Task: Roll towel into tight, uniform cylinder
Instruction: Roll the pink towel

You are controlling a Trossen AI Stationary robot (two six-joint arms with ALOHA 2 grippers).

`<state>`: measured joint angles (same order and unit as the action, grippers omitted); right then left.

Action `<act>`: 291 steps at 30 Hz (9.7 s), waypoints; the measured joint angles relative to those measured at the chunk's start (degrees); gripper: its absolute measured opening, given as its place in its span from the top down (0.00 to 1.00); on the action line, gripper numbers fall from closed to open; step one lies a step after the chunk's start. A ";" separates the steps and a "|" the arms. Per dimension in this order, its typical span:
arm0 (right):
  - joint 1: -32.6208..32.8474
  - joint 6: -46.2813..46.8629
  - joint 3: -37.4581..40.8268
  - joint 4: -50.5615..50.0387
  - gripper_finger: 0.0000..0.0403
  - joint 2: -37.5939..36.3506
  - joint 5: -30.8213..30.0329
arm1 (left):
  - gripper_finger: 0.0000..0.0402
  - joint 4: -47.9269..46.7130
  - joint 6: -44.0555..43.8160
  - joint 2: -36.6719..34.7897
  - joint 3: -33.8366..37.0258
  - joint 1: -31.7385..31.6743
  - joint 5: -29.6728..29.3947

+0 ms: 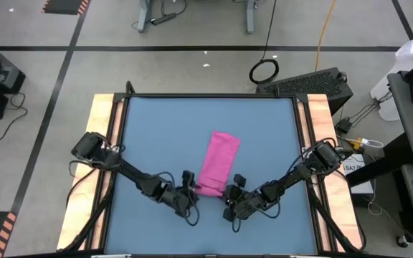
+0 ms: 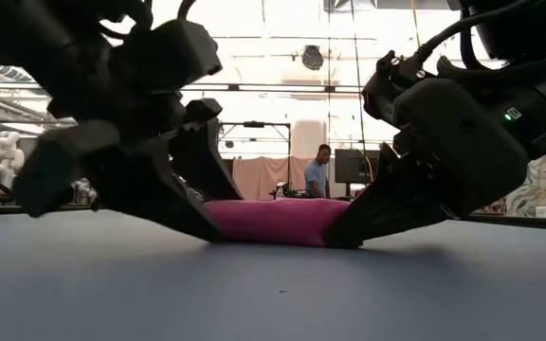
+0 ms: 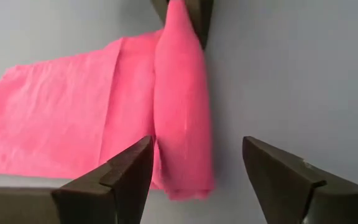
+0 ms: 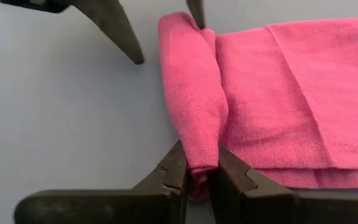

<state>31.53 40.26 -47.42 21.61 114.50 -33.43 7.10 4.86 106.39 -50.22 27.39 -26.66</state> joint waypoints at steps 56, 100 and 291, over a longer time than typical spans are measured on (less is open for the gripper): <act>5.21 -27.18 0.09 9.97 0.51 1.69 -11.59 | 0.91 4.48 -21.11 1.33 -0.07 -16.18 42.08; 3.30 -10.40 -0.04 4.96 0.83 2.49 -7.63 | 0.48 -2.35 -20.43 -2.63 -0.04 -14.15 38.36; 0.15 2.78 -0.02 12.56 0.86 4.98 1.62 | 0.24 6.07 4.50 1.25 -0.52 6.74 -6.29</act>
<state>31.68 43.05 -47.44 34.17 119.48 -31.81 13.17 9.37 107.63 -50.74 34.13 -32.95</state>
